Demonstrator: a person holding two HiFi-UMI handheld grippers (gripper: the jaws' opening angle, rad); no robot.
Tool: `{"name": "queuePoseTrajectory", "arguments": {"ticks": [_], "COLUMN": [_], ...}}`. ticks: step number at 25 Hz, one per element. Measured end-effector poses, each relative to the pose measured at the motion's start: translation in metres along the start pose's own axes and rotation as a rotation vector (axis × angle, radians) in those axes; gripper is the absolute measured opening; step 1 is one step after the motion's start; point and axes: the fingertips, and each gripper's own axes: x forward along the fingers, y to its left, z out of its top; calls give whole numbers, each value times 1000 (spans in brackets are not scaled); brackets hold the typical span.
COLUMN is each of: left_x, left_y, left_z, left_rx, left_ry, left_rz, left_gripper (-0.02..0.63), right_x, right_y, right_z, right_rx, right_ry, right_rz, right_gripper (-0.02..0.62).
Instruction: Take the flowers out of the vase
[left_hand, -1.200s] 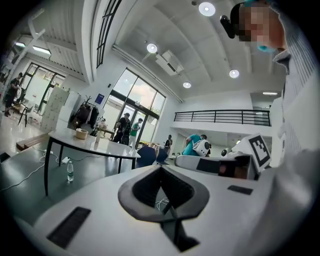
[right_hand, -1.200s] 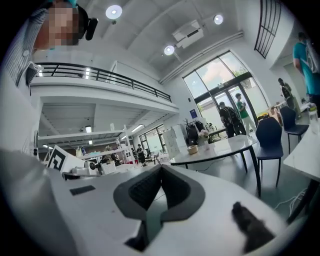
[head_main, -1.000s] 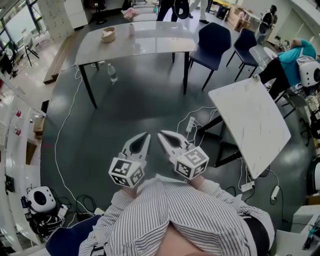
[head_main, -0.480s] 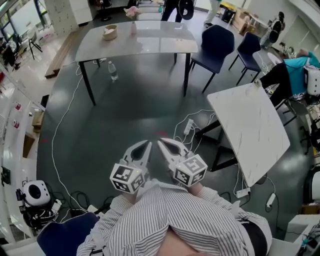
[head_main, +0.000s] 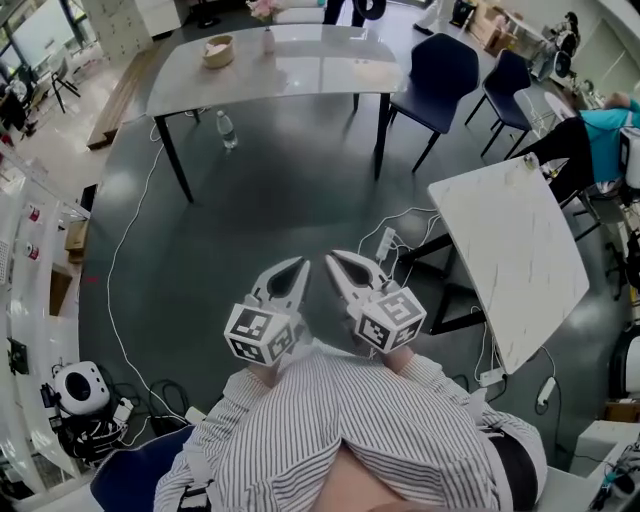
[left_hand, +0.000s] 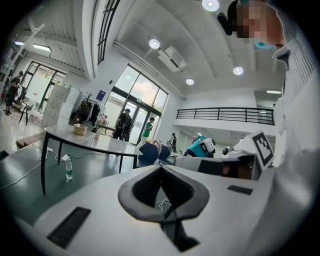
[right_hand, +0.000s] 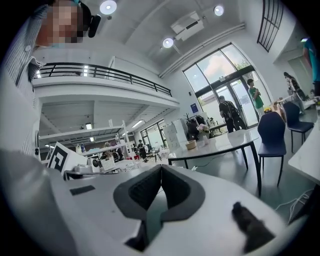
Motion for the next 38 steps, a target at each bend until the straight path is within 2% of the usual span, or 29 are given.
{"name": "queuePoseTrajectory", "arguments": {"ticks": [9, 15, 19, 30, 38], "left_x": [47, 76, 85, 95, 118], "left_y": [92, 141, 178, 216, 242], "left_z": [59, 80, 87, 82, 87], "left_rx": [2, 27, 14, -44, -66], "left_ry": [-11, -4, 4, 34, 54], "left_rz": [-60, -93, -91, -76, -69], "left_gripper": [12, 12, 12, 12, 12], "right_x": [113, 172, 206, 241, 274], "right_y": [-21, -44, -56, -72, -93], "right_z": [47, 65, 64, 59, 69], "right_rx": [-51, -58, -37, -9, -3], "right_ry": [-19, -29, -25, 17, 6], "right_rz": [12, -23, -55, -86, -91], "right_gripper": [15, 15, 15, 15, 15]}}
